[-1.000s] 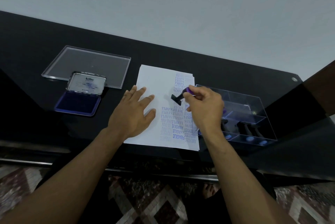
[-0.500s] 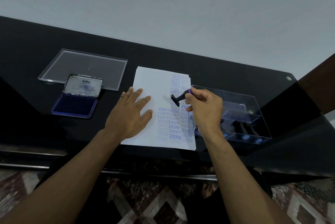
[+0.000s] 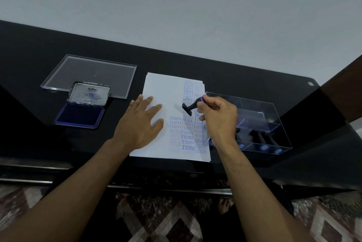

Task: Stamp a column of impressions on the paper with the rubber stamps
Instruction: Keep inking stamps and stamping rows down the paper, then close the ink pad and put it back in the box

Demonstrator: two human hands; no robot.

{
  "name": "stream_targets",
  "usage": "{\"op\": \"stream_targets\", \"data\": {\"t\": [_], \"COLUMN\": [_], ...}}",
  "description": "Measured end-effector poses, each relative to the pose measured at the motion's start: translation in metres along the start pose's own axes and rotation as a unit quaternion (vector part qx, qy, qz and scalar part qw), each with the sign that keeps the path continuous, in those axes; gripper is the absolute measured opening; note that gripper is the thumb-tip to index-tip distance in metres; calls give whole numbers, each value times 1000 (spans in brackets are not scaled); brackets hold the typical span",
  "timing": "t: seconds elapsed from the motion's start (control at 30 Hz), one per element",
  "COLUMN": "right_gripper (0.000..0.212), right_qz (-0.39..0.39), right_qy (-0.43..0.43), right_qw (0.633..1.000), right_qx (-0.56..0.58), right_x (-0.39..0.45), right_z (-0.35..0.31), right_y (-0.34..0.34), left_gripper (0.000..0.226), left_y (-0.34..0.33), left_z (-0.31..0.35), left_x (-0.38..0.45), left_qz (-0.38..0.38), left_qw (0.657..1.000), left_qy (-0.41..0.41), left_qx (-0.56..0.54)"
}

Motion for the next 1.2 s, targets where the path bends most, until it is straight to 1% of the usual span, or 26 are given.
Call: {"op": "stream_targets", "data": {"t": [0.13, 0.27, 0.4, 0.57, 0.63, 0.73, 0.87, 1.03, 1.2], "right_gripper": [29, 36, 26, 22, 22, 22, 21, 20, 18], "right_qz": [0, 5, 24, 65, 80, 104, 130, 162, 163], "right_qy": [-6, -8, -12, -31, -29, -33, -40, -33, -30], "right_qw": [1000, 999, 998, 994, 993, 991, 988, 986, 986], "right_qx": [14, 31, 58, 82, 80, 79, 68, 26, 3], "right_x": [0, 0, 3, 18, 24, 35, 49, 62, 59], "right_z": [-1, -2, -2, 3, 5, 11, 21, 34, 41], "right_y": [2, 9, 29, 67, 84, 107, 132, 155, 167], "left_gripper": [71, 71, 61, 58, 57, 61, 60, 62, 58], "left_y": [6, 14, 16, 10, 7, 3, -5, -18, -29], "left_z": [8, 30, 64, 107, 123, 147, 175, 201, 215], "left_x": [3, 8, 17, 24, 26, 29, 36, 44, 43], "left_qz": [-5, 14, 22, 30, 33, 31, 27, 12, 9], "left_qw": [1000, 1000, 999, 996, 994, 989, 987, 985, 983], "left_qy": [9, -1, -21, -51, -69, -94, -99, -121, -141], "left_qx": [-3, -17, -43, -69, -83, -109, -126, -122, -115]}}
Point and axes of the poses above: each hand's wrist, its own x-axis towards the middle knuckle, its own y-axis out of the back of the hand, z = x × y, the point moved 3 cm from there along x, towards the middle knuckle, and after that the axes turned 13 degrees about z, right-handed, at the moved point
